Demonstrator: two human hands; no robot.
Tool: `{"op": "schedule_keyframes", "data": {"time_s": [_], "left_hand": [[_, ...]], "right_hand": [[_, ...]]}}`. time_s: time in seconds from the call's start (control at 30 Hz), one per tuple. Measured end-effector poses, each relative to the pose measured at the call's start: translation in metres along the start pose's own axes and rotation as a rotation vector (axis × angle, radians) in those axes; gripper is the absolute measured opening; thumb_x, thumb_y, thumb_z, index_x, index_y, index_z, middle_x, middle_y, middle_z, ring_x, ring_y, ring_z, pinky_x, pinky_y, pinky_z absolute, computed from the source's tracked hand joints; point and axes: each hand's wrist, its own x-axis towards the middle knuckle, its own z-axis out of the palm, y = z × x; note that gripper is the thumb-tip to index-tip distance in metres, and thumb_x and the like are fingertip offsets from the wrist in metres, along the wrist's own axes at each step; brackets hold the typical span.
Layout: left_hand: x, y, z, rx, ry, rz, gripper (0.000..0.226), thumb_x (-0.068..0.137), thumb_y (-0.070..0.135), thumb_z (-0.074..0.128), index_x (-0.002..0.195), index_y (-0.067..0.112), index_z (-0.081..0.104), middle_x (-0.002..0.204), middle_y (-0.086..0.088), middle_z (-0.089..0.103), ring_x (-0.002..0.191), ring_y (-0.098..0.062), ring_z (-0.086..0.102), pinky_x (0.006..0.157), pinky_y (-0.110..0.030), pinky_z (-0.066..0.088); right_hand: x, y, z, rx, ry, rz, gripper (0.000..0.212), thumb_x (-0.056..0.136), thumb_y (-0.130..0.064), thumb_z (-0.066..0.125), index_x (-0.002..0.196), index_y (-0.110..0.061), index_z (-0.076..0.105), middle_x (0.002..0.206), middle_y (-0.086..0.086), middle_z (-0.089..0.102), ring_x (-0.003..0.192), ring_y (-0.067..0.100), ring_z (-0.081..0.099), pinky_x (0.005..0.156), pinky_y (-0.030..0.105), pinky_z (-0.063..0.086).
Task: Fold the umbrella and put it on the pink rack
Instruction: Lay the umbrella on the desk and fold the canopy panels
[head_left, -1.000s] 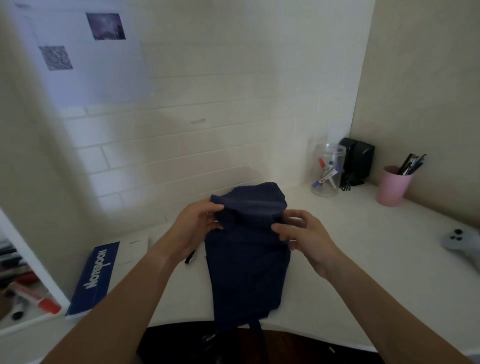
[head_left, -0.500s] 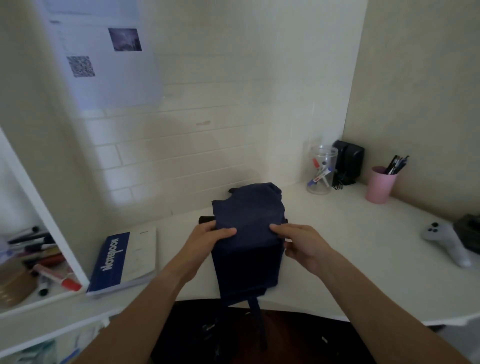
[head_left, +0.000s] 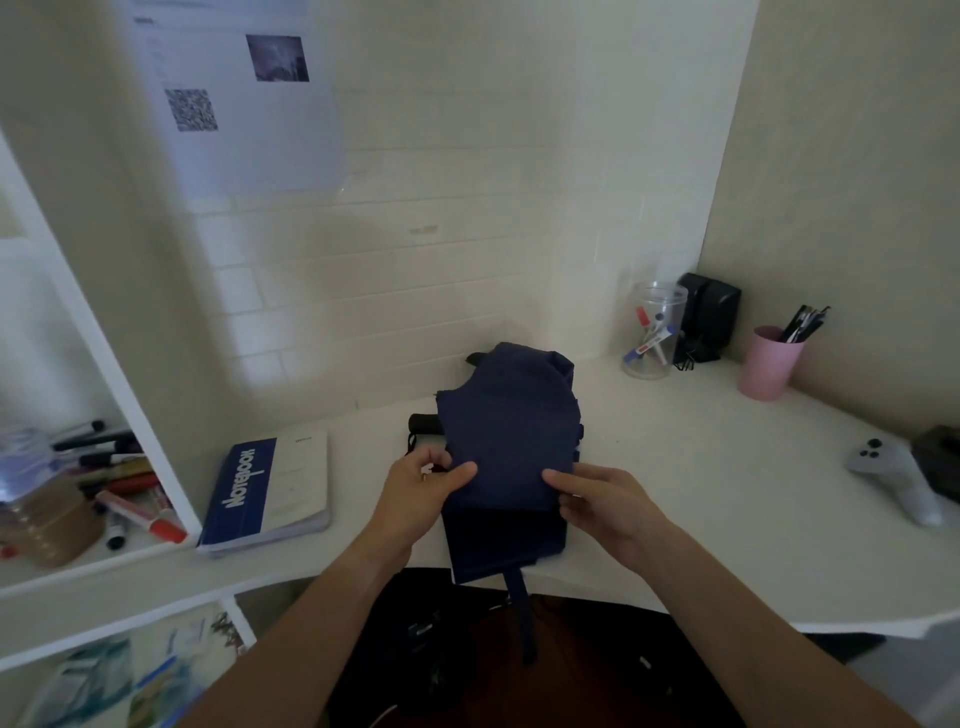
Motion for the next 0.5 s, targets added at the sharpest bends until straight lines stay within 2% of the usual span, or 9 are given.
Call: {"op": "schedule_keyframes", "data": {"time_s": [0.07, 0.13, 0.23, 0.3, 0.4, 0.5], "left_hand": [[-0.005, -0.003, -0.001, 0.001, 0.009, 0.006, 0.021, 0.089, 0.019, 0.077, 0.097, 0.01, 0.059, 0.095, -0.013, 0.076, 0.071, -0.01, 0.071, 0.059, -0.017, 0.053], [-0.011, -0.006, -0.003, 0.016, 0.034, 0.011, 0.031, 0.091, 0.021, 0.075, 0.108, 0.015, 0.05, 0.095, -0.011, 0.075, 0.07, -0.006, 0.072, 0.057, -0.012, 0.051], [-0.016, -0.014, -0.006, 0.014, -0.031, 0.076, 0.037, 0.095, 0.017, 0.07, 0.115, 0.024, 0.041, 0.095, -0.012, 0.077, 0.079, -0.012, 0.075, 0.063, -0.016, 0.056], [-0.017, -0.02, -0.006, 0.034, -0.108, 0.14, 0.031, 0.097, 0.013, 0.067, 0.118, 0.026, 0.048, 0.1, -0.009, 0.078, 0.089, -0.018, 0.076, 0.07, -0.025, 0.06], [-0.018, -0.025, -0.008, 0.195, -0.127, 0.197, 0.021, 0.094, 0.013, 0.071, 0.111, 0.025, 0.07, 0.115, 0.003, 0.072, 0.098, -0.011, 0.072, 0.075, -0.022, 0.059], [-0.019, -0.03, -0.01, 0.219, -0.144, 0.149, 0.024, 0.088, 0.012, 0.078, 0.107, 0.026, 0.076, 0.116, 0.007, 0.07, 0.092, -0.011, 0.073, 0.076, -0.023, 0.06]], "right_hand": [[0.0, 0.003, -0.001, -0.097, 0.051, -0.024, 0.032, 0.078, -0.018, 0.084, 0.106, -0.005, 0.077, 0.092, 0.004, 0.07, 0.076, 0.015, 0.055, 0.073, 0.029, 0.051], [-0.001, 0.004, -0.001, -0.127, 0.096, -0.05, 0.031, 0.078, -0.023, 0.085, 0.1, -0.003, 0.076, 0.083, 0.003, 0.065, 0.068, 0.014, 0.052, 0.066, 0.028, 0.049], [-0.003, 0.006, 0.001, -0.084, 0.079, -0.069, 0.024, 0.082, -0.025, 0.082, 0.096, -0.007, 0.072, 0.079, 0.006, 0.057, 0.059, 0.012, 0.049, 0.06, 0.027, 0.046], [-0.004, 0.007, 0.001, -0.052, 0.081, -0.074, 0.027, 0.084, -0.025, 0.08, 0.101, -0.007, 0.071, 0.08, 0.007, 0.059, 0.058, 0.013, 0.053, 0.059, 0.027, 0.047], [-0.006, 0.01, 0.0, -0.097, 0.109, -0.072, 0.026, 0.084, -0.024, 0.08, 0.102, -0.006, 0.073, 0.08, 0.003, 0.068, 0.062, 0.014, 0.06, 0.058, 0.026, 0.049], [-0.008, 0.013, -0.003, -0.181, 0.112, -0.075, 0.024, 0.085, -0.02, 0.079, 0.104, -0.006, 0.075, 0.077, 0.003, 0.064, 0.059, 0.013, 0.049, 0.054, 0.027, 0.043]]}}
